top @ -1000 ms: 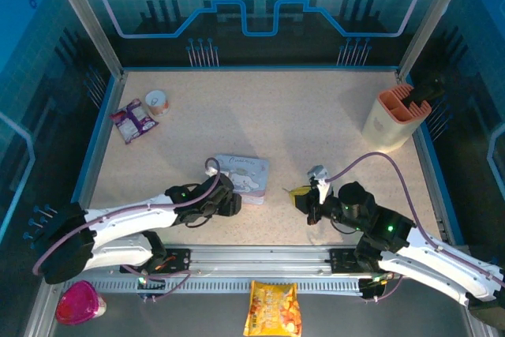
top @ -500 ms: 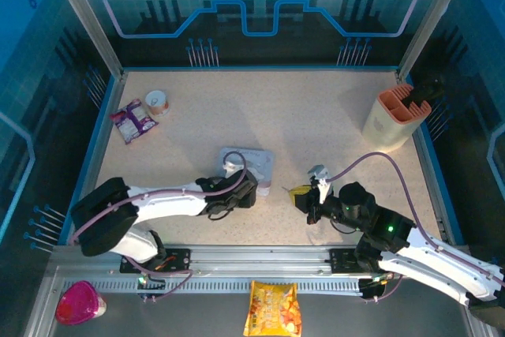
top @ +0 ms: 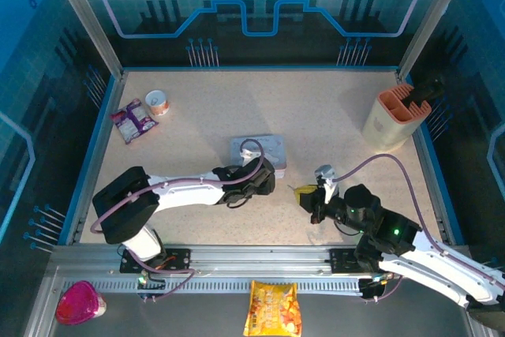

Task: Unlock a padlock with a key

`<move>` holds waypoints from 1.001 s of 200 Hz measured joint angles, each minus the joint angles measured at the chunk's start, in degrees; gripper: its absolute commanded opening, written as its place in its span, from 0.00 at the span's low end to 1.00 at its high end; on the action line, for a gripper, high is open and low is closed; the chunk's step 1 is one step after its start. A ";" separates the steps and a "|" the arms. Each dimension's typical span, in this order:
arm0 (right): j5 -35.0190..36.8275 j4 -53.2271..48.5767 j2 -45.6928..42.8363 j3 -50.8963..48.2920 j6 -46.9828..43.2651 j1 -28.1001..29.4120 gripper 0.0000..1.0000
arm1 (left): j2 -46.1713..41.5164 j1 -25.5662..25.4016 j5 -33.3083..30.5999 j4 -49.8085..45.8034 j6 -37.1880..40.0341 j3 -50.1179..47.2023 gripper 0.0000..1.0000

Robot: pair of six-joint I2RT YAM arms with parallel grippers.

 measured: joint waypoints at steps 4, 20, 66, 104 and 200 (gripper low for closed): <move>0.04 -0.04 -0.24 -0.04 0.24 0.00 0.00 | -0.52 0.00 0.11 0.39 -0.02 -0.72 0.56; 0.17 0.24 -0.87 -0.74 0.94 0.00 0.00 | -2.89 0.00 0.35 3.21 -0.68 -4.63 0.56; -0.09 1.86 -0.46 -2.75 2.99 0.00 0.00 | -3.89 0.02 2.38 13.49 -2.34 -12.33 0.56; -0.52 3.28 0.42 -2.75 3.76 0.09 0.00 | -2.69 1.90 4.72 22.47 -3.17 -14.80 0.55; -0.48 4.57 0.39 -4.26 5.46 1.38 0.00 | 3.65 3.78 6.82 30.91 -3.82 -14.91 0.42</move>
